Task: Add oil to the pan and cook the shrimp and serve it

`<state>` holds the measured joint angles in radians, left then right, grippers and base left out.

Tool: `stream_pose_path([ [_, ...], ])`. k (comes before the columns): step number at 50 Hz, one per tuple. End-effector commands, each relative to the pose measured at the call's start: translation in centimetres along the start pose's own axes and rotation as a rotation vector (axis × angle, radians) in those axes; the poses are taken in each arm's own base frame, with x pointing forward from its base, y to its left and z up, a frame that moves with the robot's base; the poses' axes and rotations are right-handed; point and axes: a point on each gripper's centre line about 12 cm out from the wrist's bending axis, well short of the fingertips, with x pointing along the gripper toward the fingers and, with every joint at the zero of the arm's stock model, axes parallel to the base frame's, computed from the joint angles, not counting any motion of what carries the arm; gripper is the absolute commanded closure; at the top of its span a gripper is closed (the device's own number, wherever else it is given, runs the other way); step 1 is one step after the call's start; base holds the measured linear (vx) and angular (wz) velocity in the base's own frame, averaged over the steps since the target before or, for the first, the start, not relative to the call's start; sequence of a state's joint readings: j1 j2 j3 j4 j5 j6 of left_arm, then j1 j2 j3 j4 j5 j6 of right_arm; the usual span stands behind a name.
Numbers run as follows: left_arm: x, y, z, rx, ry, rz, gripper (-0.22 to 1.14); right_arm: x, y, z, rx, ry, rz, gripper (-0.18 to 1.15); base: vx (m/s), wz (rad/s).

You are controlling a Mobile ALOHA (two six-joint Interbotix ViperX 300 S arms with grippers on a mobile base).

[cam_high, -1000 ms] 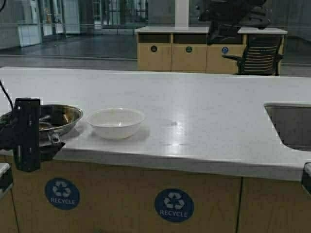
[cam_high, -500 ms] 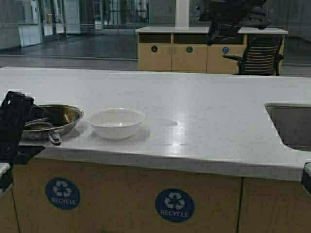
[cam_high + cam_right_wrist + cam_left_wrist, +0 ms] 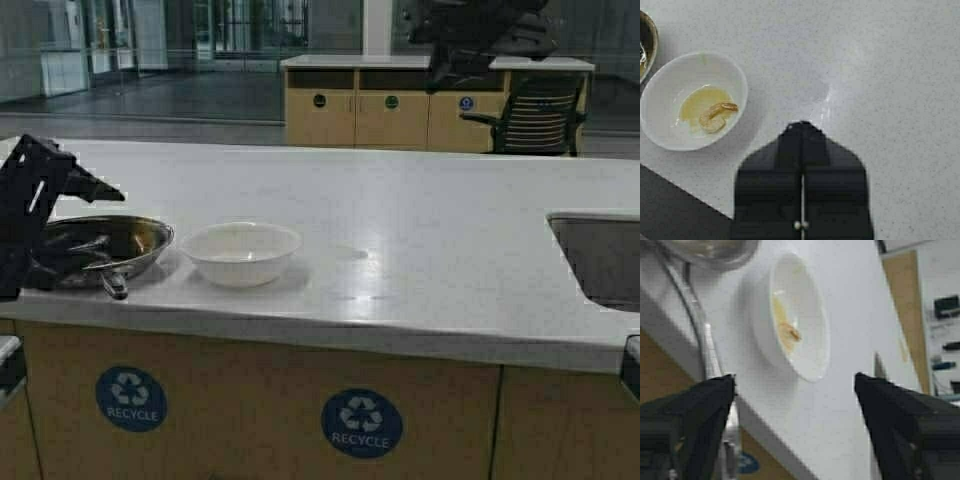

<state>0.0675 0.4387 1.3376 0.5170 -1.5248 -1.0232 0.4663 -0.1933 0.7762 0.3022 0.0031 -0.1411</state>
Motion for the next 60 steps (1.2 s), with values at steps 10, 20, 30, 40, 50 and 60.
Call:
stream_pose_path([
  [10, -0.4, -3.7, 1.9, 0.134, -0.023, -0.068, 0.06, -0.5, 0.2, 1.2, 0.001, -0.036, 0.007, 0.91, 0.0, 0.0],
  [20, -0.2, -6.9, 3.7, 0.251, -0.016, -0.103, 0.58, -0.5, 0.2, 1.2, 0.001, -0.036, 0.007, 0.91, 0.0, 0.0],
  [30, -0.5, -11.4, 6.4, 0.378, -0.044, -0.122, 0.92, -0.6, 0.2, 1.2, 0.001, -0.039, 0.007, 0.91, 0.0, 0.0],
  [40, -2.0, -14.6, 8.5, 0.699, -0.052, 0.125, 0.87, -0.7, 0.2, 1.2, 0.001, -0.041, 0.007, 0.91, 0.0, 0.0],
  [50, -2.6, -16.4, 8.9, 0.833, -0.061, 0.199, 0.87, -0.7, 0.2, 1.2, 0.001, -0.039, 0.007, 0.91, 0.0, 0.0],
  [60, -2.0, -15.3, 8.4, 0.857, -0.012, 0.214, 0.87, -0.7, 0.3, 0.9, -0.001, -0.018, 0.01, 0.91, 0.0, 0.0],
])
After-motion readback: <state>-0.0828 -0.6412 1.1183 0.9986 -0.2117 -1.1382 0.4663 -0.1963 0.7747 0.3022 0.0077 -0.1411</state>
